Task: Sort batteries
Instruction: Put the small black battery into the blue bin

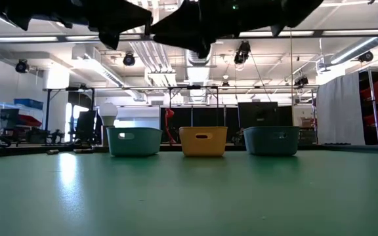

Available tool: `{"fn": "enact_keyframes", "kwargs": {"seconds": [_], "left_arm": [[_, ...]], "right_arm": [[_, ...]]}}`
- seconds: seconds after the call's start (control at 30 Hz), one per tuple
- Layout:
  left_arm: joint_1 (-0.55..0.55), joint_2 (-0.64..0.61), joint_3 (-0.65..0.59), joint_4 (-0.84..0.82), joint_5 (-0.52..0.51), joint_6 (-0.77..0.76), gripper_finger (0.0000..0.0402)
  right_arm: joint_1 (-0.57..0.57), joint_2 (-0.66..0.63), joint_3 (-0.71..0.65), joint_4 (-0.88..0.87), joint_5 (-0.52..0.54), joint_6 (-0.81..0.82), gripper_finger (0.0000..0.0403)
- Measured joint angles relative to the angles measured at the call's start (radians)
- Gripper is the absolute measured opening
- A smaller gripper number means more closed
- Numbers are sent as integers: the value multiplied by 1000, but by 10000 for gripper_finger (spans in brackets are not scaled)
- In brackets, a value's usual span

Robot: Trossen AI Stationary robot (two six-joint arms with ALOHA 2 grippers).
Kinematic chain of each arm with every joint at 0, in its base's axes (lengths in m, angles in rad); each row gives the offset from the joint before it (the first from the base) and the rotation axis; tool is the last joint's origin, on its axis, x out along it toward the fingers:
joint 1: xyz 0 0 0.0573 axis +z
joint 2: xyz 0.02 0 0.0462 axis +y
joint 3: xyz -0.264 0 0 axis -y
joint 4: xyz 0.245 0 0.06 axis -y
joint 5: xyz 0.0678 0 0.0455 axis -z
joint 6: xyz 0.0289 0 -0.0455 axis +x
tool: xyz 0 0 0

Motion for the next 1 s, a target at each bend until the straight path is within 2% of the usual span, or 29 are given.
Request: {"fn": "enact_keyframes", "kwargs": {"seconds": [0.3, 0.43, 0.6, 0.73, 0.87, 1.0], "left_arm": [[30, 112, 0, 250, -2, 39, 6], [43, 139, 0, 256, -4, 39, 6], [45, 133, 1, 257, -1, 40, 7], [51, 121, 1, 241, 3, 50, 25], [65, 93, 0, 196, -9, 52, 65], [66, 28, 0, 62, -16, 52, 106]], "right_arm": [[-12, -14, 42, 6, -51, -19, 98], [-16, -17, 44, -14, -37, -2, 75], [-24, -45, 49, -82, -27, -1, 27], [-24, -47, 63, -126, -25, -2, 26], [-32, -58, 115, -299, -23, -11, 26], [-55, -92, 189, -554, -29, -33, 26]]}}
